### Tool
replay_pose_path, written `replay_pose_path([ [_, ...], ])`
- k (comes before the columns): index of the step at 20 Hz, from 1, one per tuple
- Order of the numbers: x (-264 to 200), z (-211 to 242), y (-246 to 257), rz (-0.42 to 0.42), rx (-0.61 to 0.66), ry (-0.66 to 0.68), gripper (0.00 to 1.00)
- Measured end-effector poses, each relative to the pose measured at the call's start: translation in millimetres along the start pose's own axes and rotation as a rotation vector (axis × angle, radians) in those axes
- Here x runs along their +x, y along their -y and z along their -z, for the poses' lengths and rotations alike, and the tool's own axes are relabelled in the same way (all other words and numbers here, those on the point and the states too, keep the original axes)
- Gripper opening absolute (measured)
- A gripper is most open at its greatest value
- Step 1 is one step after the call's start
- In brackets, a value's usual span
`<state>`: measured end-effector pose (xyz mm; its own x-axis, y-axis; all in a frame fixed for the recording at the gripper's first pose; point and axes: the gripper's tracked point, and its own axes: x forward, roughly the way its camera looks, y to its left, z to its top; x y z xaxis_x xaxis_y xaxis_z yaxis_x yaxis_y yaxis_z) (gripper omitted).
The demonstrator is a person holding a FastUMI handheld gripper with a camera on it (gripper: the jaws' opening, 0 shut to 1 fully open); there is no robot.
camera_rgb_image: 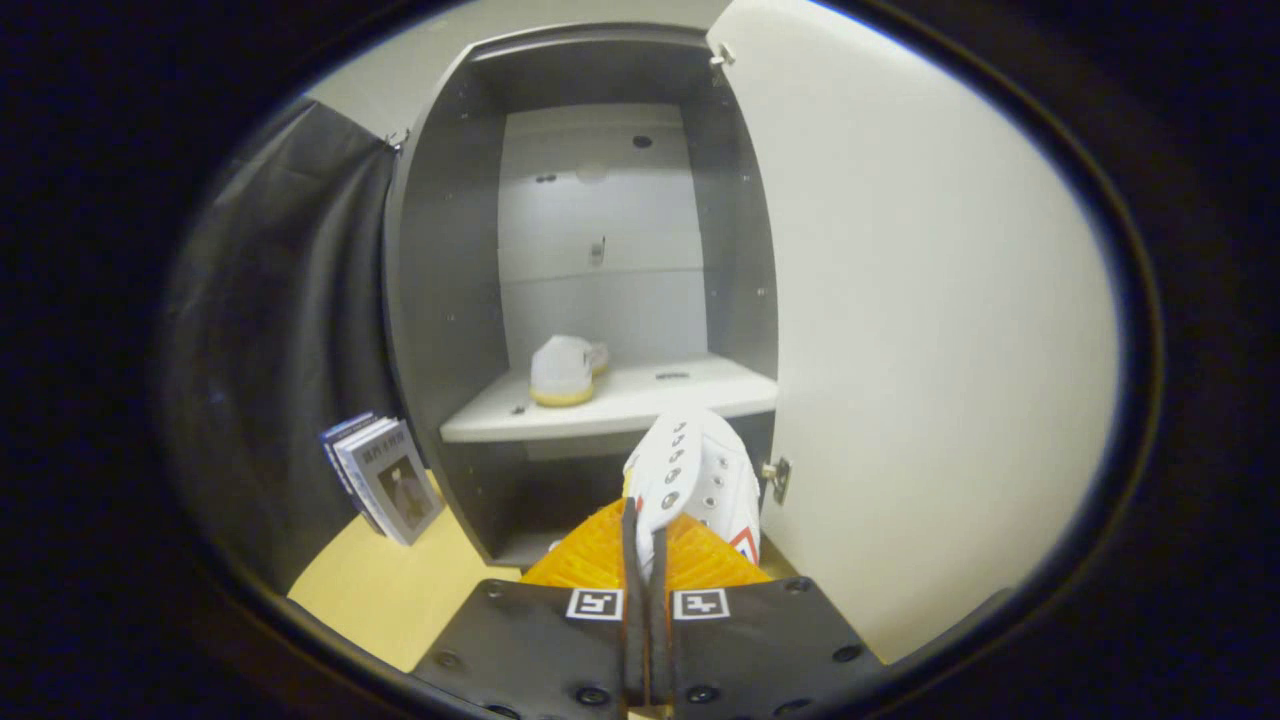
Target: Open the shoe cabinet door, grab the shoes and put them into the shoe cabinet, then close the shoe cabinet door.
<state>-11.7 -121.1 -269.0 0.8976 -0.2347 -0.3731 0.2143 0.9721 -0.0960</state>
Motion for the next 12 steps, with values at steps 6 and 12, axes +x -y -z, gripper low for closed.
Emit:
replay_pose_path([
  [6,35,-68,-13,-0.012,-0.034,0.089,0.04],
  [12,99,-114,-30,-0.032,-0.051,0.125,0.04],
])
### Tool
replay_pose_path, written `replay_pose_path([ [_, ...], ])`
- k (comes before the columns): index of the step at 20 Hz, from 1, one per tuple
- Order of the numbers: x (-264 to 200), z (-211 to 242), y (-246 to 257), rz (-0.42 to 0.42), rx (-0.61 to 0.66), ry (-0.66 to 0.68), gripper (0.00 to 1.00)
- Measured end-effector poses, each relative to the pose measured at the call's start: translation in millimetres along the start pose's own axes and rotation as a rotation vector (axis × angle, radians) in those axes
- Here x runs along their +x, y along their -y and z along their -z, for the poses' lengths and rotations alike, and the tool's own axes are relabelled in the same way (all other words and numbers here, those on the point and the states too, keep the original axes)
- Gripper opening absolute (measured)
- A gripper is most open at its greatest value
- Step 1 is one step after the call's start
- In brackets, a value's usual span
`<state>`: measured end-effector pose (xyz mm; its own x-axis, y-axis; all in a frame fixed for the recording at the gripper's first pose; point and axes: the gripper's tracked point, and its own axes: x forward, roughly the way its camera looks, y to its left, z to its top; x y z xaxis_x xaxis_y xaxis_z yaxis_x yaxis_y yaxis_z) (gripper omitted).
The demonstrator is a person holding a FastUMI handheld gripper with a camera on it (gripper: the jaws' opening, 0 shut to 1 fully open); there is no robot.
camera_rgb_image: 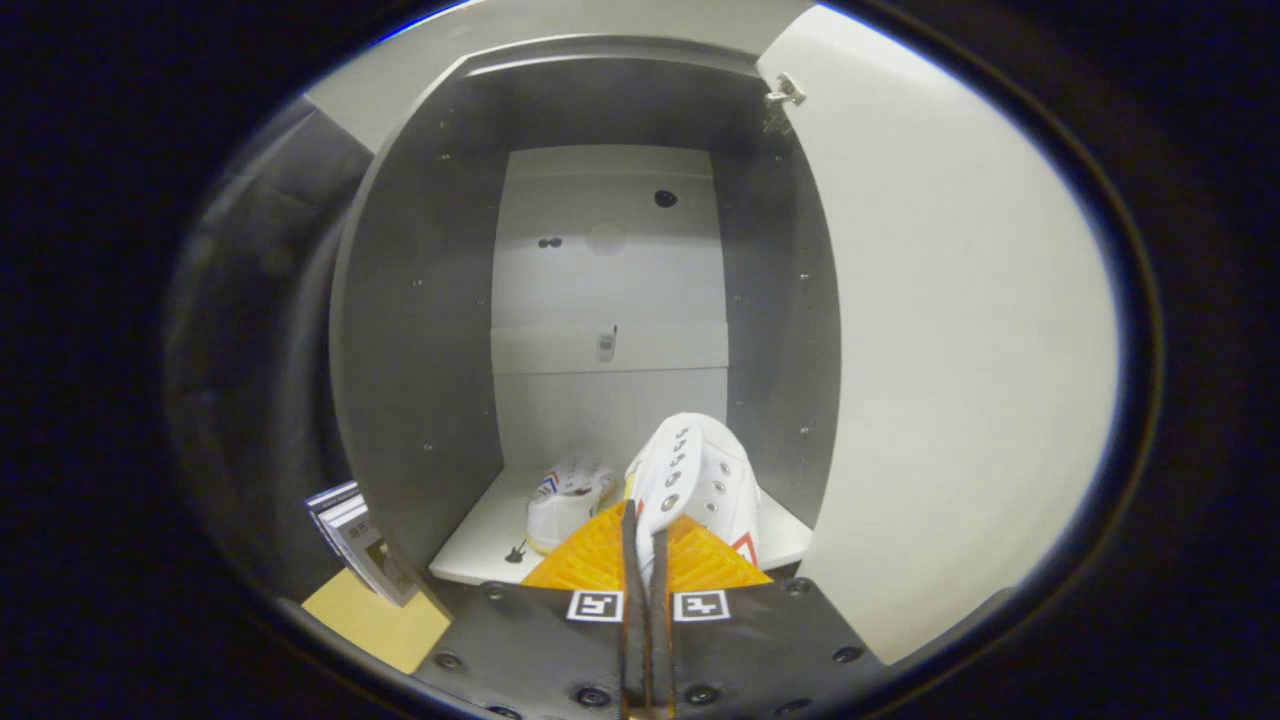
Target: Open the shoe cabinet door, grab the shoes and put them into the shoe cabinet, then close the shoe cabinet door.
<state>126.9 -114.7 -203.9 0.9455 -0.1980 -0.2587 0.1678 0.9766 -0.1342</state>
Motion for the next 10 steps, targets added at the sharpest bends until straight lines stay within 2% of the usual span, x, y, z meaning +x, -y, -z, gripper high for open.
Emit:
replay_pose_path([
  [5,66,-9,6,0.012,0.007,0.004,0.04],
  [10,126,9,19,0.033,-0.031,-0.022,0.04],
])
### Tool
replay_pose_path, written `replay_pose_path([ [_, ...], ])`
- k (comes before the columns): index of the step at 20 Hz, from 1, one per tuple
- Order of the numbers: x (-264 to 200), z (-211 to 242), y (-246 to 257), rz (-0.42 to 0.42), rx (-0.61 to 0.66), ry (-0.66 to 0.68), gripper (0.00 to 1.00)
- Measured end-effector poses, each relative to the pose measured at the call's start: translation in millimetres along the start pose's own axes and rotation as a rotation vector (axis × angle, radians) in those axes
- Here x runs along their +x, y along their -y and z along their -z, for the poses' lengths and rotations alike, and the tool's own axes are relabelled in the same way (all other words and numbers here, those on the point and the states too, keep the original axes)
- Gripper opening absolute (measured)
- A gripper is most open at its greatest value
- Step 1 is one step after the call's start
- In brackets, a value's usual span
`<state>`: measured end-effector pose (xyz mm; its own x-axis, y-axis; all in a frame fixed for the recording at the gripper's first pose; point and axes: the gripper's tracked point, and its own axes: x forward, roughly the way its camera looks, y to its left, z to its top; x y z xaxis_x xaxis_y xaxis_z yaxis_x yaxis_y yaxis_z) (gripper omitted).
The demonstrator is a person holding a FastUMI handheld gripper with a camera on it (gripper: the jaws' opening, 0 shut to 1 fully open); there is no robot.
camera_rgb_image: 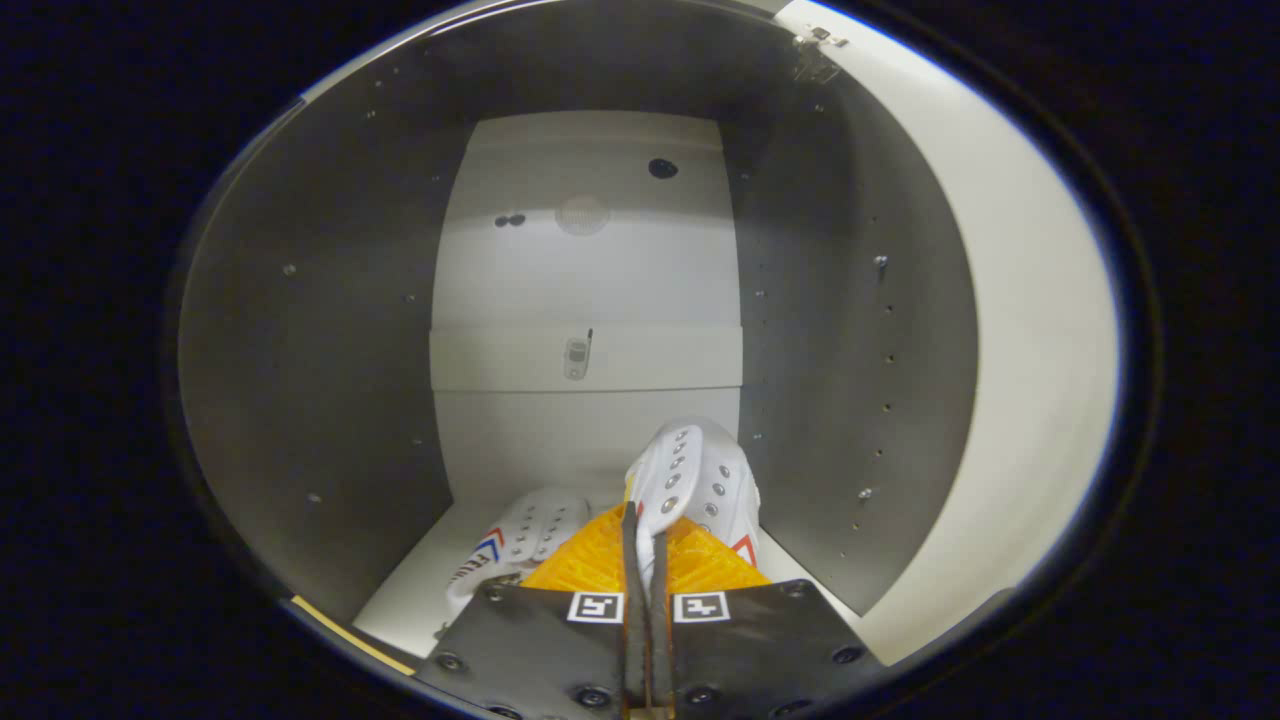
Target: Open the shoe cabinet door, grab the shoes and put them into the shoe cabinet, then close the shoe cabinet door.
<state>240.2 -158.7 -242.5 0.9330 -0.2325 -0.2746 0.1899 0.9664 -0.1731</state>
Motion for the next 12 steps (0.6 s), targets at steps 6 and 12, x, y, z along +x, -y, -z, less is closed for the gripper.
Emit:
replay_pose_path([
  [6,47,30,-1,-0.022,-0.020,-0.064,0.04],
  [12,58,43,-8,-0.059,-0.004,-0.121,0.04],
])
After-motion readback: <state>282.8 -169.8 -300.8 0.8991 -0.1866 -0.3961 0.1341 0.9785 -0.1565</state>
